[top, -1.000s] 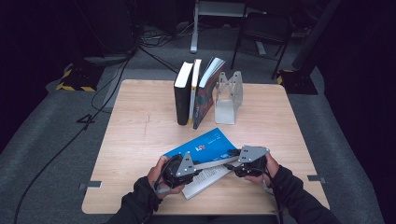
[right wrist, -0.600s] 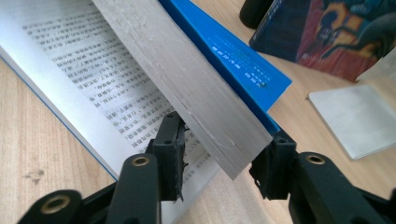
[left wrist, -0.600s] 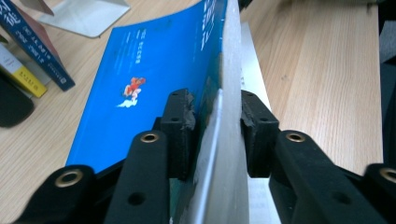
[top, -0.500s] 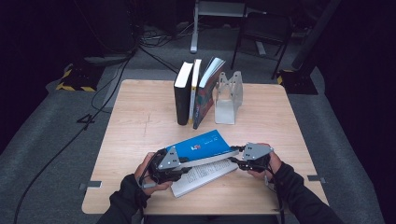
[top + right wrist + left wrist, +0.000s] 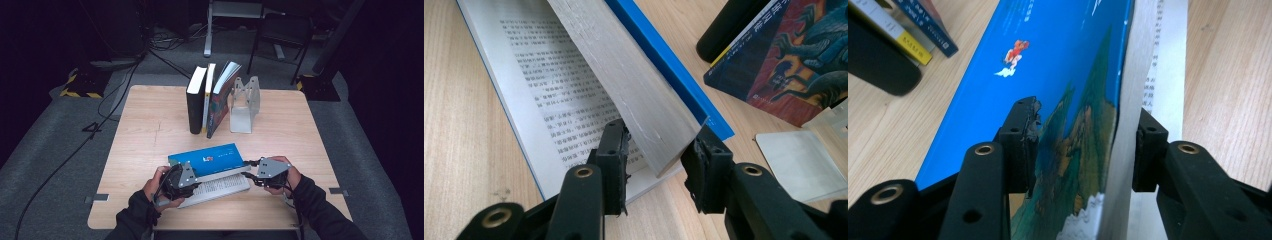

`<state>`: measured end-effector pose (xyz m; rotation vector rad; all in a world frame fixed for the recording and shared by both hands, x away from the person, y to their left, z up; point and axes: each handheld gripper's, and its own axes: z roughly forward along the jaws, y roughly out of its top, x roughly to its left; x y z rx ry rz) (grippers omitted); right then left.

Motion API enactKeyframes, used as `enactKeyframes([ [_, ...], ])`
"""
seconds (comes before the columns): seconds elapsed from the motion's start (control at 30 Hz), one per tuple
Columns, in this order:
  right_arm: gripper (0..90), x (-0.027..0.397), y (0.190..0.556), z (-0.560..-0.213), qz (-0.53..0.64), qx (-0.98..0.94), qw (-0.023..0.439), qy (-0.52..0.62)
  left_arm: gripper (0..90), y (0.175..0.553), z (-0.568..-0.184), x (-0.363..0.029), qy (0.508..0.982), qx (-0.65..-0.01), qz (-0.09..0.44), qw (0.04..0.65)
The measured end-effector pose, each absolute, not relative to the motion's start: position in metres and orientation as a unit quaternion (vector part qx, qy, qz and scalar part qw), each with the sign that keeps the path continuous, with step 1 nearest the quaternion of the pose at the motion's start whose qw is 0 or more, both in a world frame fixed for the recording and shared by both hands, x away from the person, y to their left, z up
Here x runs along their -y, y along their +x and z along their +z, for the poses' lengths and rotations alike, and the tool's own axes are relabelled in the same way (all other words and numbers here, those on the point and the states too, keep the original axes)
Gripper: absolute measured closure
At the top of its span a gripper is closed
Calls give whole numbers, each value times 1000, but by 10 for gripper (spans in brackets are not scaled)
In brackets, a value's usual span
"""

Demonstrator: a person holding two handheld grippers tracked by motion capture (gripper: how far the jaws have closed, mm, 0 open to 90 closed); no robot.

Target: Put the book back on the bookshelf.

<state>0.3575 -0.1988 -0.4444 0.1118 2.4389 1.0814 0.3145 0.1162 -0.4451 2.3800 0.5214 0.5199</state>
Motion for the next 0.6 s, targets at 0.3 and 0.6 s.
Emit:
enactKeyframes([
  [0.3,517,196,373,-441,432,-882,182,46,693,319,-446,-125,913,-179,196,308],
  [0.6,642,180,371,-445,420,-890,174,12,605,323,-446,-133,909,-215,178,308],
])
